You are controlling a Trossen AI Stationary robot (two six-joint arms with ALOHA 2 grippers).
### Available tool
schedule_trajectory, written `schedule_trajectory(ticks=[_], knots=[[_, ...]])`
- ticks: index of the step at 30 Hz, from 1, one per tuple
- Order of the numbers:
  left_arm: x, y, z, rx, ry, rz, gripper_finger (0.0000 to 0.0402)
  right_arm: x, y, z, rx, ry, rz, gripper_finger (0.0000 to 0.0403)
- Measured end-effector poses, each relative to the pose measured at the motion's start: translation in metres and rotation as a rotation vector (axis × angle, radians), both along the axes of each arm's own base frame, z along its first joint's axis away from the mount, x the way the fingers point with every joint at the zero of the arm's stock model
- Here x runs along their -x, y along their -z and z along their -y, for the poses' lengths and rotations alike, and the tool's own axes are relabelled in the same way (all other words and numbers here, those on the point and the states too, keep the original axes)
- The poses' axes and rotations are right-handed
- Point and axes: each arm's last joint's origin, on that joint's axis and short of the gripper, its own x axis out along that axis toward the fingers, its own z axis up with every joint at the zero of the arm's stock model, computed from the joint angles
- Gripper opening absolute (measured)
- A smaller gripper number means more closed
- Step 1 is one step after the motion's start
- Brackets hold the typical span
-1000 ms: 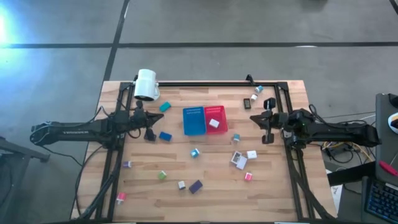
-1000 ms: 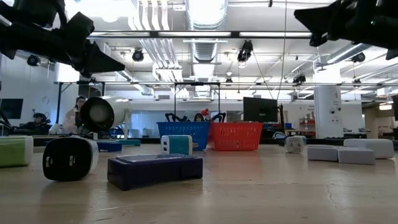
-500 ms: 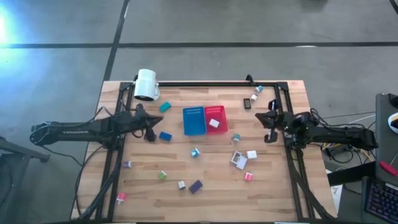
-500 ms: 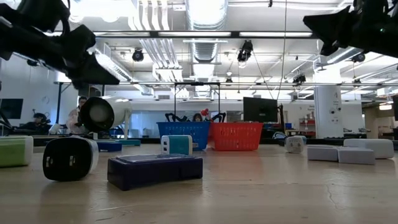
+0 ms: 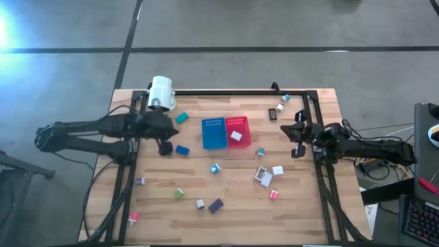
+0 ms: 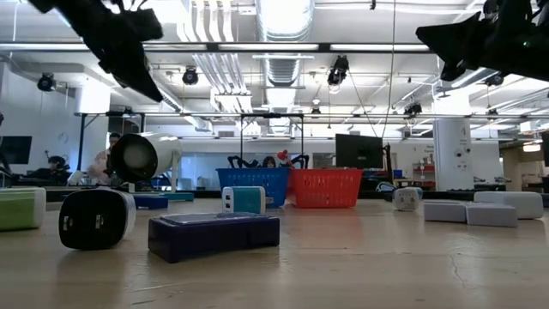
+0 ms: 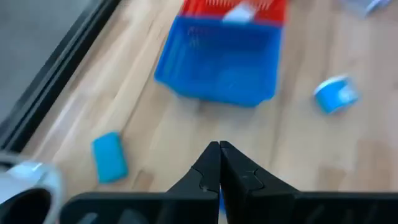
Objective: Pick & Place Office items
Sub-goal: Put the top blue digital clock into the blue bin
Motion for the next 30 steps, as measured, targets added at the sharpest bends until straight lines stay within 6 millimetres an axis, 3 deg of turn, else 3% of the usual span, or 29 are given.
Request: schedule_trajectory(ticks=[6, 13, 20, 24, 30], knots=[[-0.029, 0.009, -0.007, -0.058, -0.021, -0.223, 0.0033, 0.0, 0.001, 0.0, -0.003, -0.001, -0.009, 0.0008], [-0.052, 0.042, -0.006, -0.008, 0.292, -0.412, 0.0138, -0.001, 0.001, 0.0, -0.003, -0.002, -0.015, 0.0008], [-0.067, 0.072, -0.005, 0.083, 0.417, -0.514, 0.0232, -0.001, 0.001, 0.0, -0.01, -0.004, -0.015, 0.0008], [-0.072, 0.083, -0.005, 0.085, 0.465, -0.564, 0.0258, -0.001, 0.002, 0.0, -0.012, -0.005, -0.02, 0.0008], [-0.077, 0.101, -0.005, 0.096, 0.503, -0.635, 0.0262, -0.001, 0.002, 0.0, -0.007, -0.003, -0.021, 0.0008]])
